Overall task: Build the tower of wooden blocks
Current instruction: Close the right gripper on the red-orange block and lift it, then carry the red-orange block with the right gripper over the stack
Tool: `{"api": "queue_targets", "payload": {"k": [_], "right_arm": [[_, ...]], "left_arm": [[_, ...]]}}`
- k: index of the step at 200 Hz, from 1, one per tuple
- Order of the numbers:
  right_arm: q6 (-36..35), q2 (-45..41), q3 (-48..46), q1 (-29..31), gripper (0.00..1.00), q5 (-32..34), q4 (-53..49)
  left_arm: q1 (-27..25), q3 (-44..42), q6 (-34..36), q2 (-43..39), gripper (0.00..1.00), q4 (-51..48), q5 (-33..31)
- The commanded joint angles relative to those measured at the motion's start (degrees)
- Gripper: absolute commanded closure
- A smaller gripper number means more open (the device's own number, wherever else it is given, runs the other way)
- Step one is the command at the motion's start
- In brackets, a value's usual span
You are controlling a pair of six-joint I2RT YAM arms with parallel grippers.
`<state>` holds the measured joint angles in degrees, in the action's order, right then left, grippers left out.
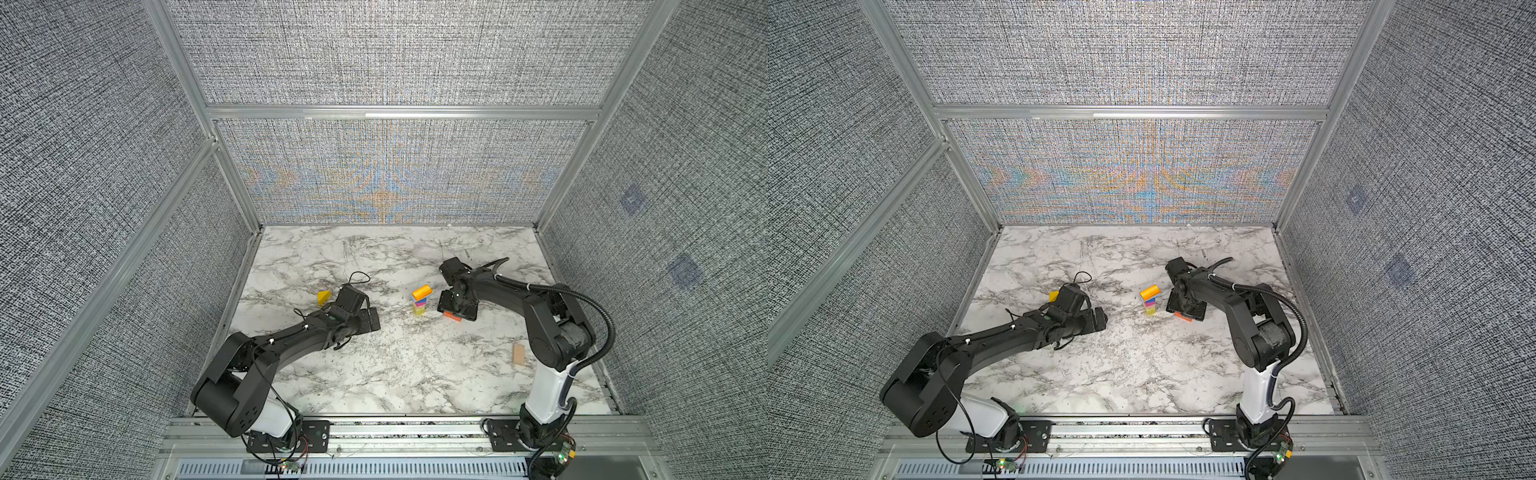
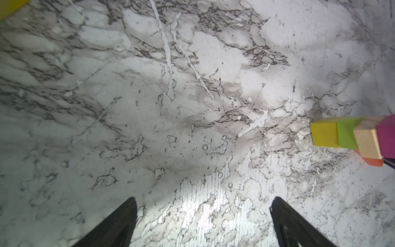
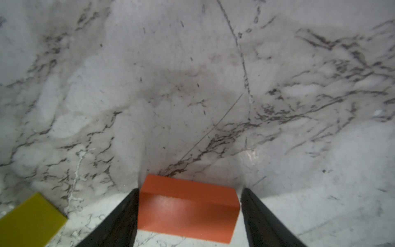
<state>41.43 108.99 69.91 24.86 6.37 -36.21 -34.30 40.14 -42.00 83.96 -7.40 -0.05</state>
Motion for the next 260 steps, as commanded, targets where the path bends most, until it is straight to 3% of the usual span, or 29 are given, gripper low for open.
{"api": "queue_targets", "payload": {"k": [1, 40, 102, 208, 260], "right_arm": [[0.85, 1.58, -0.2, 0.05, 0.3, -4.12, -2.53], [-1.07, 1.16, 0.07, 0.09, 0.51, -4.01, -2.51], [-5.72, 0.81, 3.04, -0.18, 0.52, -3.28, -5.62], [-21.41, -9.12, 10.51, -0.63, 0.51, -3.56, -14.55], [-24.75, -11.27, 13.5, -0.26, 0.51, -5.89, -16.52]], "left_arm": [[0.1, -0.24, 0.51, -0.53, 0.02, 0.37, -0.6], [0.11, 0.09, 0.62, -0.35, 0.02, 0.2, -0.4], [0.11, 0.51, 0.86, -1.34, 0.02, -1.19, -0.33], [0.11, 3.71, 1.22, -1.91, 0.02, -5.22, -0.56], [0.11, 5.45, 1.74, -1.75, 0.01, -7.33, -1.88]]}}
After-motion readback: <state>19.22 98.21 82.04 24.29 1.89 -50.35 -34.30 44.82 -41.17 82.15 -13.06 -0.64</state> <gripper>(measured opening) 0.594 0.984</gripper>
